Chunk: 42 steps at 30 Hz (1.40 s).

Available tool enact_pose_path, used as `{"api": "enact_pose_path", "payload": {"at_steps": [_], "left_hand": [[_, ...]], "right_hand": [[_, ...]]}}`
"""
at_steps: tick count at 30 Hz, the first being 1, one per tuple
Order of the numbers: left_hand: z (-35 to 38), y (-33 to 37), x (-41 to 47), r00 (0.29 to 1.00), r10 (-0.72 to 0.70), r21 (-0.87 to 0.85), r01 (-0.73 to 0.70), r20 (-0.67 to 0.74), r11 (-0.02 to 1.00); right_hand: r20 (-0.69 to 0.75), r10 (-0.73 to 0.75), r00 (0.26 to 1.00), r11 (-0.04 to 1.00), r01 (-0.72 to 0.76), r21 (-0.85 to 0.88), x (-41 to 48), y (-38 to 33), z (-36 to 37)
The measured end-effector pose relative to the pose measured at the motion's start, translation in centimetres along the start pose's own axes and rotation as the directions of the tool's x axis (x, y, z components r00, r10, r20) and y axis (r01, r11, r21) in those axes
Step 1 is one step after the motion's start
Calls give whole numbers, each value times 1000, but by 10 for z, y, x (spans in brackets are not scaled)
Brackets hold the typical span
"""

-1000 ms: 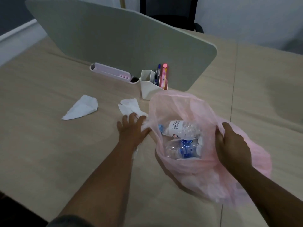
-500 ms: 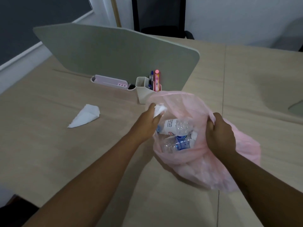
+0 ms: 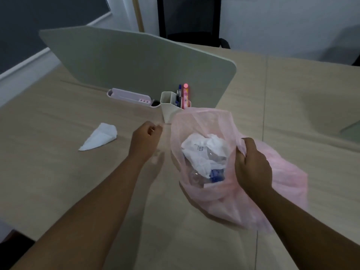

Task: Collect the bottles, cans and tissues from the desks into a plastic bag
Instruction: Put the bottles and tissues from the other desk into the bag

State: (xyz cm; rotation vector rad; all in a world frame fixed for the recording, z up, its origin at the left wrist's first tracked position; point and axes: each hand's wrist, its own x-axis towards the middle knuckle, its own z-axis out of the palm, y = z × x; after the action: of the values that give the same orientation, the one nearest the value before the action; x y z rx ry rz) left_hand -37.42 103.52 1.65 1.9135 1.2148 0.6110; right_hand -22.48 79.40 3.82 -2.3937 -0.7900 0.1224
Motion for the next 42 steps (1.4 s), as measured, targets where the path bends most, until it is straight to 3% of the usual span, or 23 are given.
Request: {"api": "enact_pose_path", "payload": {"at_steps": [4,7,9,13,15,17,19,22,25,28,30,31,33,35,38,42], "left_hand": [[-30,-70,35,988,-68,398,118,-137,910],[-42,-105,57,960,-238,531,281,-149,799],[-46,-123,69,943,-278,594,331,-182,733],[-59,-156,92,894,-410,565,436,-182,700],[-66,-170,93,936,-285,597,351,-206,721],[-70,-174,92,983,-23,592,128,-182,796],[-62,-154,86,988,80,460,-12,-129,888],[-29,-86,71,999,33,181,-40,37,983],[7,-21,43,971,128,-49,-121,203,991],[39,30,15,873,206,-250,-100,443,963],[59,58,4,839,268,-319,-120,473,940],[67,69,2,868,309,-311,-192,388,931],[78,85,4,921,378,-153,-362,91,920],[84,87,11,936,348,63,-345,-51,936],[88,67,21,986,159,296,-165,44,941],[71,43,31,997,23,231,-40,74,972]], "right_hand": [[38,-116,993,993,115,9,10,-15,18],[60,-187,981,982,189,-28,22,-24,35],[66,-181,981,982,184,-34,31,-26,47],[72,-97,993,995,98,2,47,-29,61],[75,-49,996,998,47,28,52,-25,64],[70,0,998,999,-4,54,54,-20,65],[52,23,998,997,-27,70,55,-16,63],[17,50,999,994,-51,97,56,-16,51],[-21,94,995,990,-91,110,54,-16,34],[-67,70,995,991,-62,121,46,-17,13],[-101,64,993,990,-51,133,38,-16,-1],[-132,62,989,989,-43,140,34,-15,-7],[-192,62,979,986,-30,162,25,-11,-21],[-252,65,966,979,-13,206,18,-8,-36],[-326,73,942,968,11,249,9,-5,-58],[-352,53,935,981,18,195,4,4,-80]]}}
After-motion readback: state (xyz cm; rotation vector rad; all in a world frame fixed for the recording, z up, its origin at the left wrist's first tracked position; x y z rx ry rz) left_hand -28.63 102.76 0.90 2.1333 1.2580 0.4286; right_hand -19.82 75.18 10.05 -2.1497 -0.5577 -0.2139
